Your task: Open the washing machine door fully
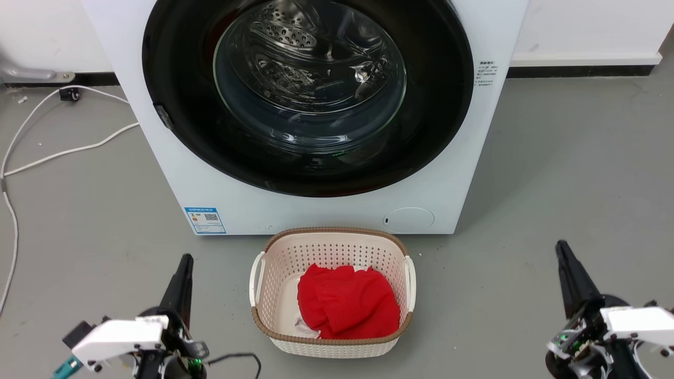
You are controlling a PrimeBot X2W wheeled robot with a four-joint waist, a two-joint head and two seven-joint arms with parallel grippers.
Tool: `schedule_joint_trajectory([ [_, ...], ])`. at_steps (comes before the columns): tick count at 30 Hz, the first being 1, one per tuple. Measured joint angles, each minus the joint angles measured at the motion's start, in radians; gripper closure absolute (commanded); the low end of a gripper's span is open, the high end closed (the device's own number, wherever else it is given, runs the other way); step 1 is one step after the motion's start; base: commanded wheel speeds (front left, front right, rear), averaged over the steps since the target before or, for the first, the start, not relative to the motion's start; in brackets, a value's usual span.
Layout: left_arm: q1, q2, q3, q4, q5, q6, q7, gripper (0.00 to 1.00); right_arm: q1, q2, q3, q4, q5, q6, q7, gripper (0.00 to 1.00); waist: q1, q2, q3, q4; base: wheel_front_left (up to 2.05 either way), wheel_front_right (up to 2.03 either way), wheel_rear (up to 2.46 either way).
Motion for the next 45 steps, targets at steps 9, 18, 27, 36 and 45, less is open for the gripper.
schedule_joint_trajectory([
  [9, 0.020, -0.003, -0.028, -0.014, -0.001, 0.001, -0.038, 0.00, 0.023, 0.002, 0.018, -0.010, -0.001, 0.000, -0.037, 0.00, 0.0001, 0.0000, 0.000, 0.000, 0.00, 0.00, 0.00],
  [18, 0.019, -0.003, -0.040, -0.090, 0.103, 0.001, -0.080, 0.00, 0.028, 0.002, 0.015, -0.058, -0.113, 0.000, -0.079, 0.00, 0.0001, 0.0000, -0.001, 0.001, 0.00, 0.00, 0.00],
  [27, 0.016, -0.002, -0.055, -0.163, 0.318, 0.001, -0.117, 0.00, 0.038, 0.002, 0.025, -0.145, -0.398, 0.000, -0.115, 0.00, 0.0001, 0.0000, -0.003, 0.000, 0.00, 0.00, 0.00],
  [36, 0.016, 0.011, -0.074, -0.199, 0.513, 0.001, -0.151, 0.00, 0.056, 0.003, 0.053, -0.213, -0.677, 0.000, -0.150, 0.00, 0.0000, 0.0000, -0.005, -0.003, 0.00, 0.00, 0.00],
  [45, 0.016, 0.022, -0.098, -0.197, 0.696, 0.001, -0.179, 0.00, 0.077, 0.003, 0.056, -0.207, -0.862, 0.000, -0.181, 0.00, 0.0000, 0.0000, -0.004, -0.002, 0.00, 0.00, 0.00],
])
